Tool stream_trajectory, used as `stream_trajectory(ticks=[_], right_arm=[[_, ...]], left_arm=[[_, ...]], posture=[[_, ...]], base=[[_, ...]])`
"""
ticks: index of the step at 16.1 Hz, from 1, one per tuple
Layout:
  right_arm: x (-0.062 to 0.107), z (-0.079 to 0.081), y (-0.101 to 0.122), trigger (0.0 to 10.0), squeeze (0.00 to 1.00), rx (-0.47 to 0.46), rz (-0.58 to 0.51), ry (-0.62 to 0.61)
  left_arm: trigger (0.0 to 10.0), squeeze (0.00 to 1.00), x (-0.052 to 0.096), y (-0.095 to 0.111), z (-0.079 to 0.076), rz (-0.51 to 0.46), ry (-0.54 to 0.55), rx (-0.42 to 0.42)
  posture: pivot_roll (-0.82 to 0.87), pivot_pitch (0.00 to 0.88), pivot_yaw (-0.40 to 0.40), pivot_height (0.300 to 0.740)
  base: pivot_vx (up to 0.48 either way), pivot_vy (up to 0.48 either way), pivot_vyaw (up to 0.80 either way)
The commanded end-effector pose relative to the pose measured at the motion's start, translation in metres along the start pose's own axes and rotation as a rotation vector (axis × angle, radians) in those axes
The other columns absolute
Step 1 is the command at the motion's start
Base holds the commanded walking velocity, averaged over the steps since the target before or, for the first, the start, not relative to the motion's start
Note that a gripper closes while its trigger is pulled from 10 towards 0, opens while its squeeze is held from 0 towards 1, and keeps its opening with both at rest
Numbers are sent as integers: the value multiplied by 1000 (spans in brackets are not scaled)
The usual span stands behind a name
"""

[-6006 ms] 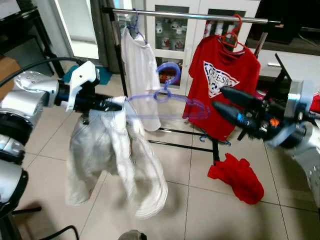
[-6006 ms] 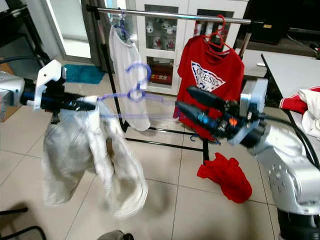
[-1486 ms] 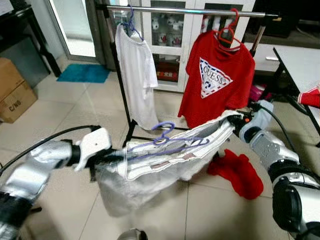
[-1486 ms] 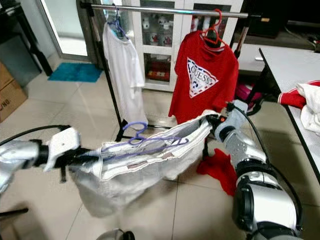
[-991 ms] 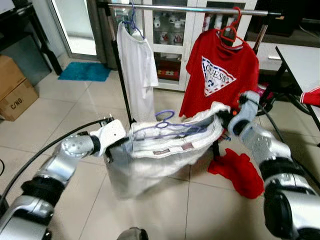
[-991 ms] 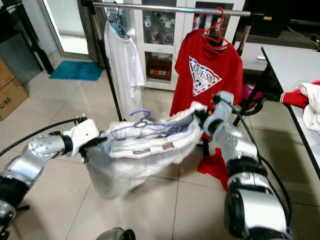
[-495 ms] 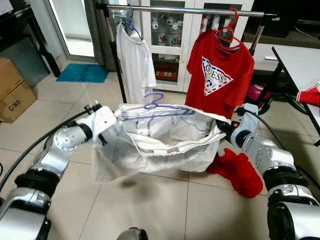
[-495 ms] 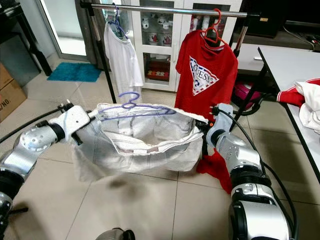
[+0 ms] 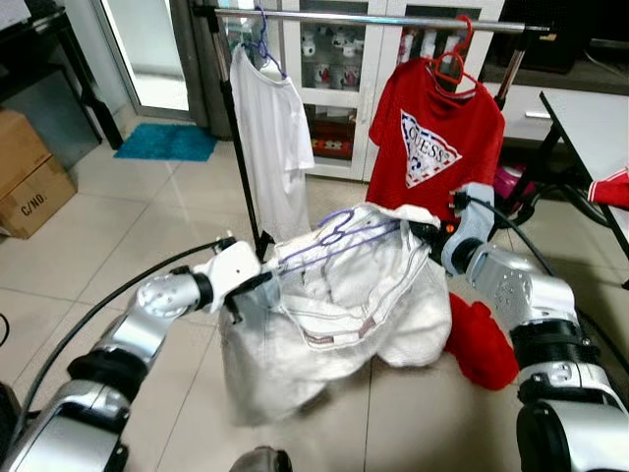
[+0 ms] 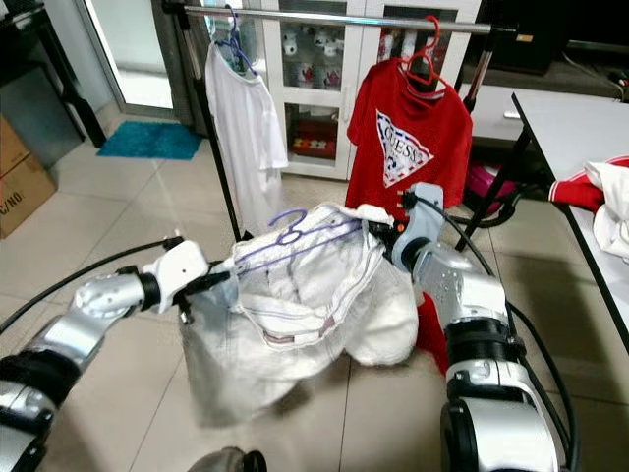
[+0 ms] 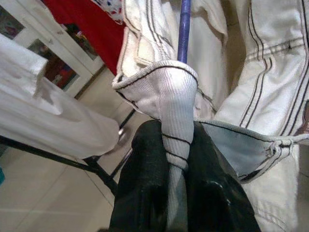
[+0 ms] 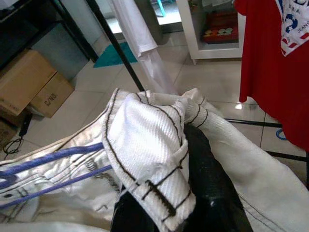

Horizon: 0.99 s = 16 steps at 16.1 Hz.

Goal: Hang hanger

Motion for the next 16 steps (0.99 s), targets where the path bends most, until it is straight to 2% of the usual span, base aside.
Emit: stream_trajectory(ticks=[1, 4, 7, 9, 11, 12, 14, 16], right_arm=[[2, 8, 11, 0, 0, 6, -42, 35], [6, 2, 15, 0, 0, 56, -46, -4], [9, -12, 10, 0, 0, 160, -12, -69], [9, -9, 12, 0, 0, 181, -26, -48], [9, 2, 18, 0, 0, 191, -52, 3], [8, 9, 20, 0, 0, 195, -56, 29], [9, 17, 23, 0, 0, 188, -65, 55], [12, 18, 24, 0, 0, 186, -66, 47]], left_arm=[[0, 0, -3, 5, 3, 14, -20, -45], [0, 0, -2, -7, -11, 94, -163, -70], [0, 0, 0, 2, -11, 28, -195, -29], [0, 0, 1, 5, -12, -15, -211, 24], [0, 0, 0, 2, -9, 3, -182, 27], [0, 0, -3, 2, -1, 11, -121, 40], [0, 0, -7, 3, 9, 17, -47, 97], [0, 0, -9, 1, 15, 39, -5, 130]], posture=[[-107, 0, 57, 740], [-111, 0, 62, 740], [-114, 0, 68, 740], [-110, 0, 63, 740], [-111, 0, 61, 740], [-110, 0, 61, 740], [-109, 0, 58, 740], [-112, 0, 59, 740]], base=[[0, 0, 0], [0, 0, 0], [0, 0, 0], [0, 0, 0], [0, 0, 0], [0, 0, 0], [0, 0, 0], [0, 0, 0]])
Point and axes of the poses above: a point about 5 cm out from each wrist's last joint towards the gripper, its own x axis pointing back from the gripper into the wrist, its own y axis along the axis of the wrist's last joint, z = x × y, the point moved 3 cm from there along -x, pointing out of the wrist towards the gripper, and after that the axes turned 1 degree about x, right-handed, at the moved point
